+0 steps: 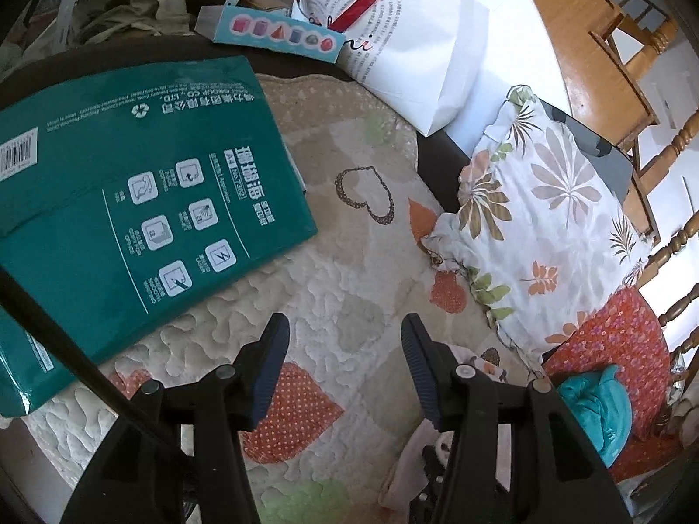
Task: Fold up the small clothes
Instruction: 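Grasp the folded cardigan edge with the right gripper and lift it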
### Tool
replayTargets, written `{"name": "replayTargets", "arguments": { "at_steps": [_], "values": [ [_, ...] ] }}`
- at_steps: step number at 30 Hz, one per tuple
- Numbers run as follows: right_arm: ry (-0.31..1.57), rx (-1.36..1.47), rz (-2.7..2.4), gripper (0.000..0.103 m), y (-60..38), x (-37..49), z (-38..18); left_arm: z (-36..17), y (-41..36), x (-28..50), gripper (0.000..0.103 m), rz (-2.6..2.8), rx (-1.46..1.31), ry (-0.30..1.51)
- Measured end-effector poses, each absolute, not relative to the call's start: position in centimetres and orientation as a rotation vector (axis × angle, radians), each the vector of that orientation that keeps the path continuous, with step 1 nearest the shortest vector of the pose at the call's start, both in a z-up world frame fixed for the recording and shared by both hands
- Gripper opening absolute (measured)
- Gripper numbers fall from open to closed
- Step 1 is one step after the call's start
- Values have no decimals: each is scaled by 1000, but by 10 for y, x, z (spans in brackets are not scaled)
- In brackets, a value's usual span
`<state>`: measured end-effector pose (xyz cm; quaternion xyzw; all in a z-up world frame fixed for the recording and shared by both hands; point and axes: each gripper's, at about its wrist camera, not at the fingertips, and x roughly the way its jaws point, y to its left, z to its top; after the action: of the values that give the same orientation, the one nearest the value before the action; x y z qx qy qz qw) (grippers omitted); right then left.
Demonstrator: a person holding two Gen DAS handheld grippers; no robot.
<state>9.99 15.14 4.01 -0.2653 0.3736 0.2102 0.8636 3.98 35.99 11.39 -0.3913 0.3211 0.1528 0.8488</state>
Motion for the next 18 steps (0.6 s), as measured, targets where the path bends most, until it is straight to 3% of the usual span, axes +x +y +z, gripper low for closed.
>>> {"name": "replayTargets", "arguments": {
  "at_steps": [1,7,14,18],
  "values": [
    [788,-556,454,10,150,97,40,113,360,40,52,322,-826,680],
    [878,-469,643,40,125,73,58,110,354,42,52,316,-819,694],
    [865,-251,547,42,77,128,124,108,346,50,56,314,-811,708],
    [1022,-167,437,48,75,204,103,107,334,60,56,296,-790,731]
  ]
}}
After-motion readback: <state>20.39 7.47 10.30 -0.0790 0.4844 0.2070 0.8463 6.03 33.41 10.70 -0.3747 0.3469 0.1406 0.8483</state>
